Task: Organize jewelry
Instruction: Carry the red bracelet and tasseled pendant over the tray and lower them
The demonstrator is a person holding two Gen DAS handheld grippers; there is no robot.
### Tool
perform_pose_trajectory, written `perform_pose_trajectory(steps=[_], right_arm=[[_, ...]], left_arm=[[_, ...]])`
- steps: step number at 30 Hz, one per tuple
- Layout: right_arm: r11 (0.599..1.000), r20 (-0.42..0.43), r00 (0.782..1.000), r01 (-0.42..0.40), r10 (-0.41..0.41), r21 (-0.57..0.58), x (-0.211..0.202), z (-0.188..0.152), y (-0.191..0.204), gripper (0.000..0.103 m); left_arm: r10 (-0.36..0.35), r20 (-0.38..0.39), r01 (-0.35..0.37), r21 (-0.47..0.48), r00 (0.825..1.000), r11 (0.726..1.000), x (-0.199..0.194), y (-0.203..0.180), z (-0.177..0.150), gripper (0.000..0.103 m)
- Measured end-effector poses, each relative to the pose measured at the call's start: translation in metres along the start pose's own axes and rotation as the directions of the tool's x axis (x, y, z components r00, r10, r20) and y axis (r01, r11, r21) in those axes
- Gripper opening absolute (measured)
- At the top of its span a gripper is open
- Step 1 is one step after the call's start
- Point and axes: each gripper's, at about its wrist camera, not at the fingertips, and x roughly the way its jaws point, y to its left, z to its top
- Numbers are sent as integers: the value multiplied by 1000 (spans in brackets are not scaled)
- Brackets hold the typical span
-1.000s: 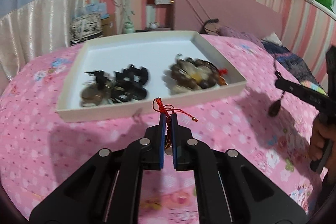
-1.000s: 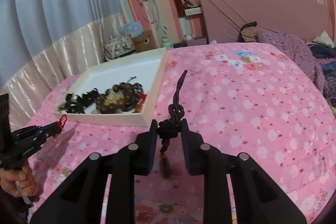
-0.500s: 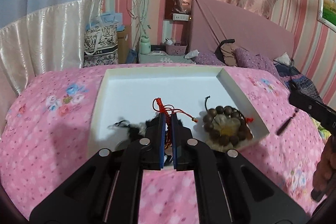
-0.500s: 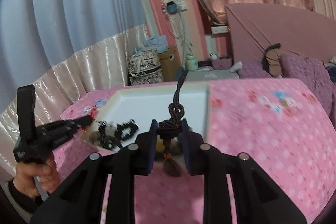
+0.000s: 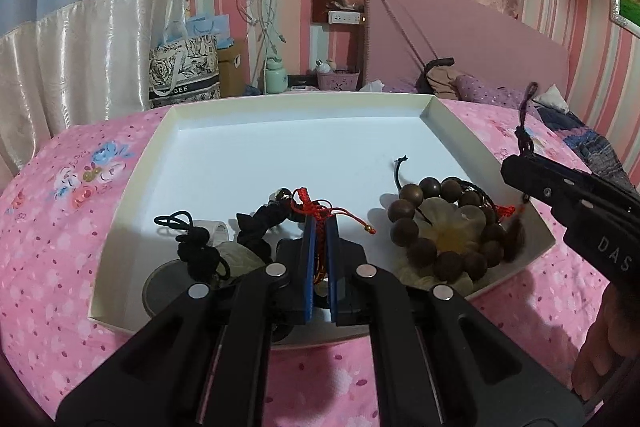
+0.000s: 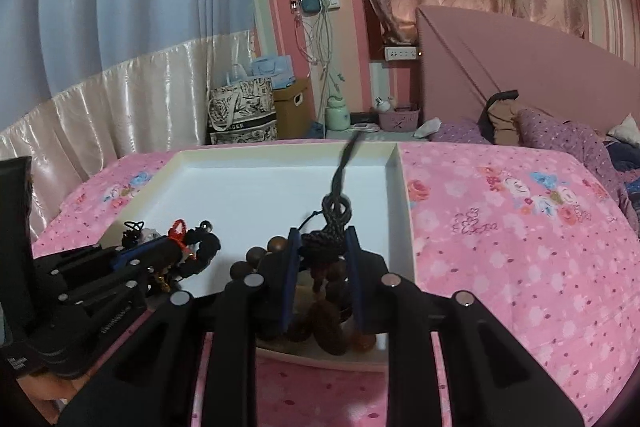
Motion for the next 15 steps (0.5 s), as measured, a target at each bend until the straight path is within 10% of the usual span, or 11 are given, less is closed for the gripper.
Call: perform_pose_trajectory(steps=[15], right_arm=[[1000, -14, 1000, 0, 0, -3, 4, -3, -3, 22]], left_arm=[[13, -2, -13, -14, 1000, 1000, 4, 1, 0, 3]])
